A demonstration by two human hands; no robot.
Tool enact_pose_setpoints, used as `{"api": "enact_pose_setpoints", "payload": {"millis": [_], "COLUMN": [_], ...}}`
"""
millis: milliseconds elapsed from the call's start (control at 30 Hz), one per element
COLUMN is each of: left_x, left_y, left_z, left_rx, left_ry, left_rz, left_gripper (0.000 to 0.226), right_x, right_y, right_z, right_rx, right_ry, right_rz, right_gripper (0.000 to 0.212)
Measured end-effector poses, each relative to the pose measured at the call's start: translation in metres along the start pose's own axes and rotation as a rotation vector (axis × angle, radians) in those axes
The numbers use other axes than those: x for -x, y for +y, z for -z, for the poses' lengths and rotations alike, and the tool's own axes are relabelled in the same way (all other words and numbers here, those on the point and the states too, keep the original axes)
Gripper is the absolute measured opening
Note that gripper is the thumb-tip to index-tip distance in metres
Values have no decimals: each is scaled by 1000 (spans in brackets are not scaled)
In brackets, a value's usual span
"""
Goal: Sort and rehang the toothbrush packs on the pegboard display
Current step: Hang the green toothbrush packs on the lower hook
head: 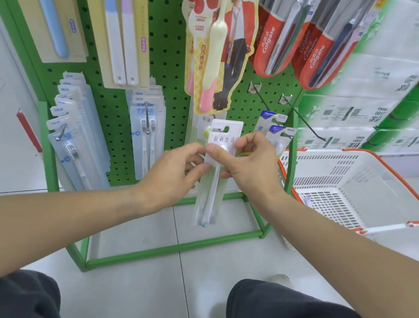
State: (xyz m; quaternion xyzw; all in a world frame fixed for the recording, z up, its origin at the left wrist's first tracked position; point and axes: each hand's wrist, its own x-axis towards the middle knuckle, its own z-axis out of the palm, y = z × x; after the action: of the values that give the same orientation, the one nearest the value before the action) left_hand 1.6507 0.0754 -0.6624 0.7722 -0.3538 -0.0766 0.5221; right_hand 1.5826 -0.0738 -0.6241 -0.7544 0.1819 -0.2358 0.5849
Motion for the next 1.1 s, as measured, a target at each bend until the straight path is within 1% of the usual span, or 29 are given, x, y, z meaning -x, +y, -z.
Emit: {"api": "enact_pose_setpoints", "payload": {"millis": [100, 200, 367, 400, 467, 533, 600, 667, 733, 767, 833, 900, 967, 1033, 1100], "left_x": [-2, -3, -7, -7, -10, -13, -16, -20, -23, -23, -25, -26, -27, -27, -26], "left_y": [0, -3, -9, -9, -9, -11, -14, -16, -17, -17, -15, -15, -15, -16, -16], "left_z": [1, 0, 0, 0, 0, 0, 2, 4, 7, 9, 13, 16, 19, 21, 21], "left_rx": [-6, -16, -33, -37, -53, -69, -90, -139, -199, -229, -287, -330, -365, -368, -366], "left_ry": [5, 11, 23, 30, 50, 57, 63, 86, 114, 121, 123, 121, 130, 138, 136], "left_rz": [-2, 1, 13, 13, 22, 39, 42, 32, 18, 10, -5, -14, -21, -16, -14], "left_gripper": [14, 9, 4, 5, 16, 23, 27, 27, 25, 24, 23, 23, 22, 21, 21], "right_x": [1, 3, 0, -1, -3, -5, -9, -14, -20, -25, -33, -39, -45, -50, -52], "right_y": [2, 2, 2, 3, 5, 9, 13, 13, 14, 15, 20, 21, 19, 17, 15], "right_z": [-1, -3, -5, -6, -9, -11, -11, -11, -11, -12, -13, -14, -16, -17, -16], "right_rx": [26, 83, 102, 96, 73, 88, 111, -3, -102, -83, 5, 66, 114, 139, 148], "right_ry": [5, 4, 0, 4, -2, -40, -84, -79, -5, 34, 63, 39, 9, 1, 6], "right_rz": [19, 35, 27, 22, 2, -30, -63, -129, -177, -165, -96, -21, 32, 53, 48], "right_gripper": [50, 53, 52, 51, 50, 48, 36, 21, 26, 27, 21, 12, 17, 15, 5]}}
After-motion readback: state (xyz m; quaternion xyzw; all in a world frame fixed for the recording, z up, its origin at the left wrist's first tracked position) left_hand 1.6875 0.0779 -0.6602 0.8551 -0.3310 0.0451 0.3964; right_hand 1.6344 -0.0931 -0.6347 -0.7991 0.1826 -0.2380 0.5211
